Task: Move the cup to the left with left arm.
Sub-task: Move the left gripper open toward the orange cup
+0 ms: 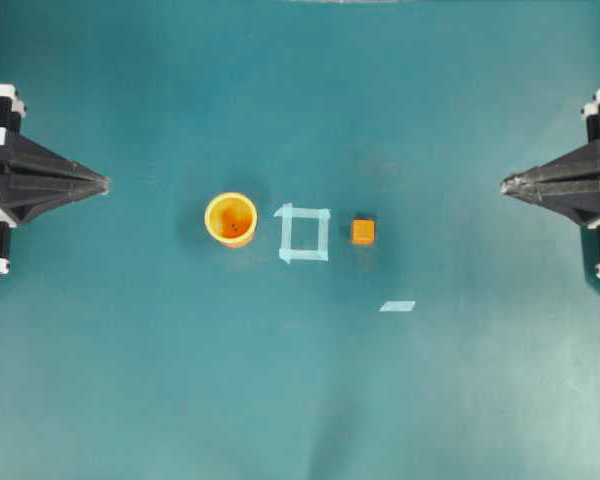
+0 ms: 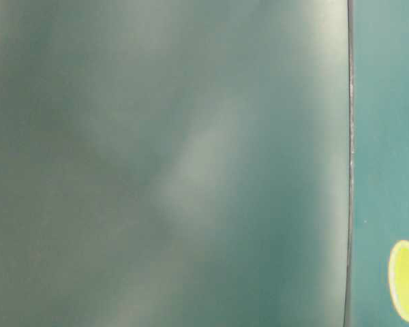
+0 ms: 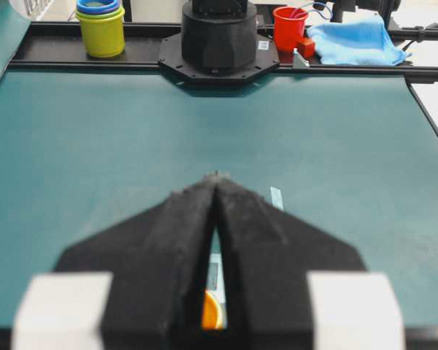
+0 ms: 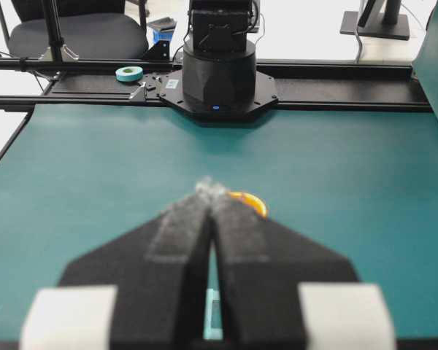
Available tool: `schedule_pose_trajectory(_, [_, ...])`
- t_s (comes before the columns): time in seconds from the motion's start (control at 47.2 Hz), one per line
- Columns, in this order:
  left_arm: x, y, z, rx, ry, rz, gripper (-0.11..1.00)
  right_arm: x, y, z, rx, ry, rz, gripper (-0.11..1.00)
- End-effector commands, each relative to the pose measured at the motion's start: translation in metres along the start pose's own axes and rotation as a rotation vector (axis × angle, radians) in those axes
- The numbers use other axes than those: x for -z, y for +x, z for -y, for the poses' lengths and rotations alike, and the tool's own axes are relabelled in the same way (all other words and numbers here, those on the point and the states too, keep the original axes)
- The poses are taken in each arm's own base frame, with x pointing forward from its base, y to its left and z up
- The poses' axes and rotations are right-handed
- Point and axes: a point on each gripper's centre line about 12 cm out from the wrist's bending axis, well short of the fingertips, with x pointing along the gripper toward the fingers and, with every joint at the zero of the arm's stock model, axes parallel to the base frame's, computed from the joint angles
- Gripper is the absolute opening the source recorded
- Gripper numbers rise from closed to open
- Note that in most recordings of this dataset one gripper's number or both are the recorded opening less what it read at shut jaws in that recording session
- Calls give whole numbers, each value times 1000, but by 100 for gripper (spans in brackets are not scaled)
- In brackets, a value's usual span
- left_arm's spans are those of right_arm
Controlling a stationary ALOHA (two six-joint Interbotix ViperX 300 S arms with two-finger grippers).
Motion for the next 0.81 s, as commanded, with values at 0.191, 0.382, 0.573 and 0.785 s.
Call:
schedule_pose_trajectory(0.191, [-8, 1, 4, 19, -4, -2, 0, -24, 6, 0, 0, -9, 35, -1])
schedule_pose_trajectory(0.382, [6, 3, 4, 18, -3, -123, 0, -25, 6, 0, 0, -5, 28, -1])
schedule_pose_trajectory(0.573, [16, 1, 4, 19, -1, -236, 0, -24, 6, 0, 0, 3, 25, -1])
schedule_pose_trajectory(0.785, [26, 0, 4, 19, -1, -301, 0, -23, 6, 0, 0, 3, 17, -1])
